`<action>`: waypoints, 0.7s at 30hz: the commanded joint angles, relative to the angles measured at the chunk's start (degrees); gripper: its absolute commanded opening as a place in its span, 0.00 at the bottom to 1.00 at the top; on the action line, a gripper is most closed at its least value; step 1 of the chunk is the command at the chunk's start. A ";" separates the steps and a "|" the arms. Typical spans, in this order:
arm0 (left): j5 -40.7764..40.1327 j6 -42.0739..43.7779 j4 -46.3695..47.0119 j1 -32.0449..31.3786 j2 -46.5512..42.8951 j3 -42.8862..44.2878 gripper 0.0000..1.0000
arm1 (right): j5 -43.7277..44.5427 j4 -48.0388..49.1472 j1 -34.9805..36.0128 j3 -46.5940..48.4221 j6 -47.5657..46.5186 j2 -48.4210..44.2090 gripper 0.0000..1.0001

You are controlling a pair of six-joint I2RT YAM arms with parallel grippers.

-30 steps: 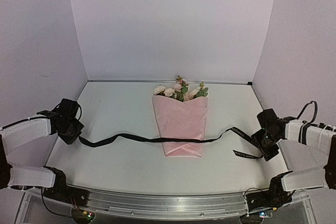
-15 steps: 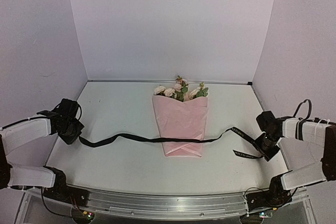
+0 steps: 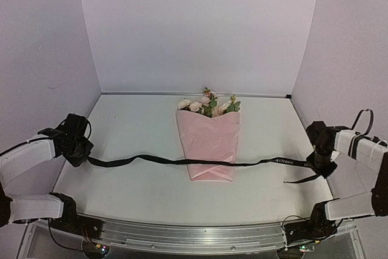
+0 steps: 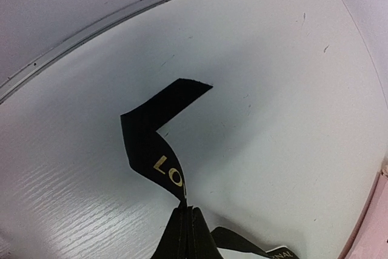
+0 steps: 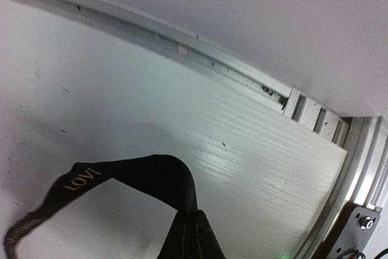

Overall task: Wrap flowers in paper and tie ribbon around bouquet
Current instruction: Move the ribbon to the center of the board.

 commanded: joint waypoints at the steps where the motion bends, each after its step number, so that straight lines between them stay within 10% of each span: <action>1: -4.97 -2.02 -5.19 0.19 -3.95 2.26 0.00 | 16.85 -13.87 -0.45 10.49 -3.28 -5.95 0.00; 16: -11.35 -7.46 -14.93 0.18 -10.19 2.32 0.06 | 25.07 -19.50 -5.42 14.41 -5.90 -8.51 0.04; 21: -9.14 -6.76 -12.06 0.20 -9.32 0.37 0.19 | 22.14 -19.69 -5.50 14.93 -6.47 -5.78 0.25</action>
